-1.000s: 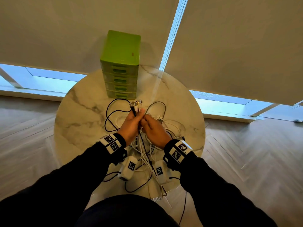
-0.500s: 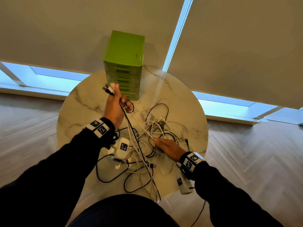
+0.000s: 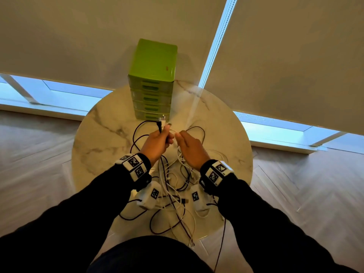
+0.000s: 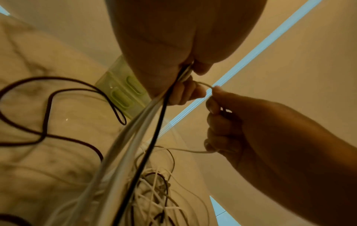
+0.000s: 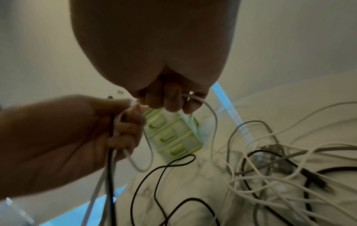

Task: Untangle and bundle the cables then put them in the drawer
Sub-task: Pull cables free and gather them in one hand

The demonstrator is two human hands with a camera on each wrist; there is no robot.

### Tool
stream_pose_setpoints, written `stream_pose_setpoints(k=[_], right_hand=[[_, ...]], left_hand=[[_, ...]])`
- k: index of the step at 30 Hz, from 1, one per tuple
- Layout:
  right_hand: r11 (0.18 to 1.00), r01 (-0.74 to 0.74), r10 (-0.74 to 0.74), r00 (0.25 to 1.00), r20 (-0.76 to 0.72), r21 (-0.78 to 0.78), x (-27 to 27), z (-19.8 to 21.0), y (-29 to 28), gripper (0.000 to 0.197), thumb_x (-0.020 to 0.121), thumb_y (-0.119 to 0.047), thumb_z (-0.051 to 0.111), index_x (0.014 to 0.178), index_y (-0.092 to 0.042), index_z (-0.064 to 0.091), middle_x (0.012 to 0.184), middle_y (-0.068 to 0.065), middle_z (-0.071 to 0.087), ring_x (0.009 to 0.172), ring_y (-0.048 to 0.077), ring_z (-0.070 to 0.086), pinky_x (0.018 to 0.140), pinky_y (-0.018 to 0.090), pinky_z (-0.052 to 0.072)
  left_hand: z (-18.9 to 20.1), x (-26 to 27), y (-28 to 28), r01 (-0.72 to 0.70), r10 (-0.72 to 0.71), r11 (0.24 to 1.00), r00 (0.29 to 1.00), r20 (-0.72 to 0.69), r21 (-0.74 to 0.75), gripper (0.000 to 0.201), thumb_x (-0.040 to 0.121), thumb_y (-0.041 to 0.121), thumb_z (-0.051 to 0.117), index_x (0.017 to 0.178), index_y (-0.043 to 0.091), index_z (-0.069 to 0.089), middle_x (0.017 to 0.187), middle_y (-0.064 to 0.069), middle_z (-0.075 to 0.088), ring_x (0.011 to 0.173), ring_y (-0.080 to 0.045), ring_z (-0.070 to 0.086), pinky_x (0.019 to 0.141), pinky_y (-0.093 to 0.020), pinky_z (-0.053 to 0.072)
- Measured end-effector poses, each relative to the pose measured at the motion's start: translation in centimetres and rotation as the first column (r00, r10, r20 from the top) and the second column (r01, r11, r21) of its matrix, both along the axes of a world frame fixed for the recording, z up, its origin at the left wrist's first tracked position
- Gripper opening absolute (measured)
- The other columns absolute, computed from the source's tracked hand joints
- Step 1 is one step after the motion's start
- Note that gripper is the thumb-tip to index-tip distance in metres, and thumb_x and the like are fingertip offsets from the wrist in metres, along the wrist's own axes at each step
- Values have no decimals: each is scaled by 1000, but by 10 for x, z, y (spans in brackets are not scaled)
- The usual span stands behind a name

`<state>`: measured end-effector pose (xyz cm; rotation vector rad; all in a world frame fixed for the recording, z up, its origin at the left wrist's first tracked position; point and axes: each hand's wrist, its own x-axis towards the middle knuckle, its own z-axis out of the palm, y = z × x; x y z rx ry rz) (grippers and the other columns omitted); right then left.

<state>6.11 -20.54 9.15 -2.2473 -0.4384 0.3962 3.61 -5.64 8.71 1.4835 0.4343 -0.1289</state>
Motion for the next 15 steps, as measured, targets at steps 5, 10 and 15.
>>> stream_pose_setpoints(k=[5,10,15], right_hand=[[988,-149,150,988,45,-29,-17,-9,10,37,107,-48,27,102,-22,52,80,8,64,74,28,60,68,41,45],[939,-311,320,946,45,-148,-35,-37,-14,34,107,-47,28,82,-29,42,67,6,59,63,28,55,74,41,45],[860,-350,364,931,-35,-370,-35,-55,-60,30,106,-44,24,89,-28,42,77,-1,51,74,28,54,79,37,37]], left_hand=[[11,0,-4,-109,113,992,991,67,-59,30,107,44,39,87,31,57,68,1,44,62,-12,42,68,-28,40],[23,14,8,-358,419,798,908,21,-486,26,108,37,40,87,26,50,59,4,42,54,-13,44,55,-27,45],[36,20,40,-330,434,799,895,103,-502,36,107,41,39,77,22,43,54,10,29,45,-8,22,43,-23,22]])
